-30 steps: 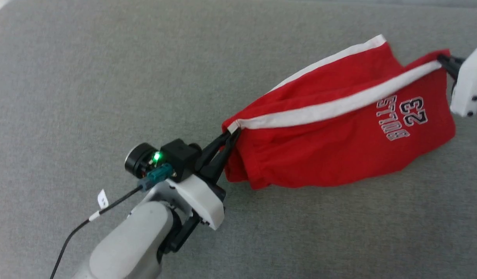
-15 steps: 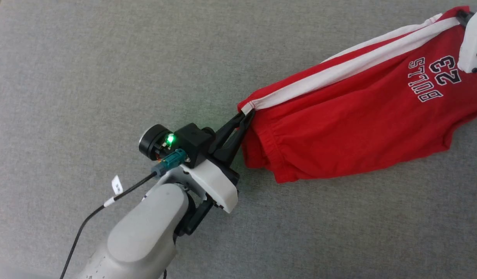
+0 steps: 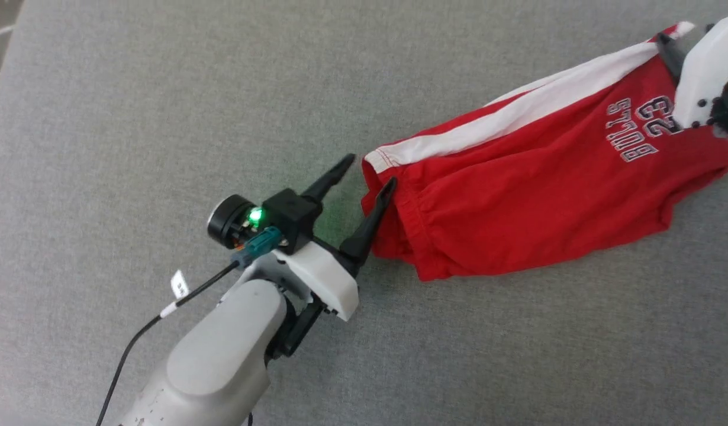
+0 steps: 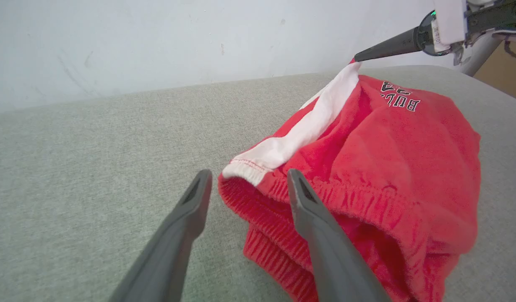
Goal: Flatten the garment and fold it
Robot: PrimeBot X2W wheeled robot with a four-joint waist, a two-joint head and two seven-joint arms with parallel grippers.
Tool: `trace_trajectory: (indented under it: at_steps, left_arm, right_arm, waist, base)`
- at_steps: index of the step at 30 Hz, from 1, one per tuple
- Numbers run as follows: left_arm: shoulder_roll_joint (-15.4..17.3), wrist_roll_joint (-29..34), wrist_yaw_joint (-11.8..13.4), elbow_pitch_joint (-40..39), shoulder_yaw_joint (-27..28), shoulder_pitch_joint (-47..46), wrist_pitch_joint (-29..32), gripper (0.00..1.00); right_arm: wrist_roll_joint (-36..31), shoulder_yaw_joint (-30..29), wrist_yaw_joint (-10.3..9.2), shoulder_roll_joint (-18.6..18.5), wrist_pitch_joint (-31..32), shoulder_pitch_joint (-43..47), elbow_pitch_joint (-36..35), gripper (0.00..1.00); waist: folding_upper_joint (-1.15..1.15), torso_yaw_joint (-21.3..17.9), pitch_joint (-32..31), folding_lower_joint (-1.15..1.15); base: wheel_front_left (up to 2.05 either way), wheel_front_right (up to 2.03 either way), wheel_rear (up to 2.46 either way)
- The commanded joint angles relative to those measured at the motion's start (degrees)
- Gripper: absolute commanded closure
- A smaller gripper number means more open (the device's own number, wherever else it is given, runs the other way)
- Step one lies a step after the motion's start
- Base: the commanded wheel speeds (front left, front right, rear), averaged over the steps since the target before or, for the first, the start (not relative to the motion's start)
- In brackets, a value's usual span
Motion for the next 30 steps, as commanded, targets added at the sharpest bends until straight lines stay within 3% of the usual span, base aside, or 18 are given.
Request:
trace_trajectory:
  at_steps: [1, 10, 19, 24, 30]
  left_arm:
    - [0.3, -0.5, 0.7, 0.3, 0.7, 1.2, -0.6, 0.0]
    - [2.3, -4.1, 5.5, -1.1, 7.2, 8.5, -2.3, 0.0]
    - [2.6, -5.0, 9.8, -7.1, 15.2, 18.3, -2.8, 0.0]
    - [1.7, -2.3, 11.2, -10.5, 19.3, 23.8, -2.8, 0.0]
    - [-0.7, 1.3, 11.6, -11.4, 21.1, 29.2, -2.8, 0.0]
  right_arm:
    - [0.8, 0.9, -0.12, 0.1, -1.7, 0.2, 0.2, 0.0]
    - [6.7, 5.7, -0.12, -1.0, -17.0, 7.5, -4.3, 0.0]
    - [8.6, 5.1, -0.12, -2.9, -28.8, 18.9, -12.5, 0.0]
    - [6.7, 1.0, -0.12, -2.0, -33.1, 26.5, -17.5, 0.0]
    - [2.0, -6.5, -0.12, 3.1, -34.8, 37.5, -25.2, 0.0]
  waist:
    - [0.0, -1.7, -3.9, 0.0]
    - [0.0, -5.8, -14.6, 0.0]
    - [0.0, -9.1, -20.0, 0.0]
    - [0.0, -10.5, -21.2, 0.0]
    - [0.0, -12.1, -21.8, 0.0]
  base:
    - [0.0, 0.0, 0.0]
    - [0.0, 0.0, 0.0]
    - [0.0, 0.0, 0.0]
    - [0.0, 0.0, 0.0]
    - [0.0, 0.0, 0.0]
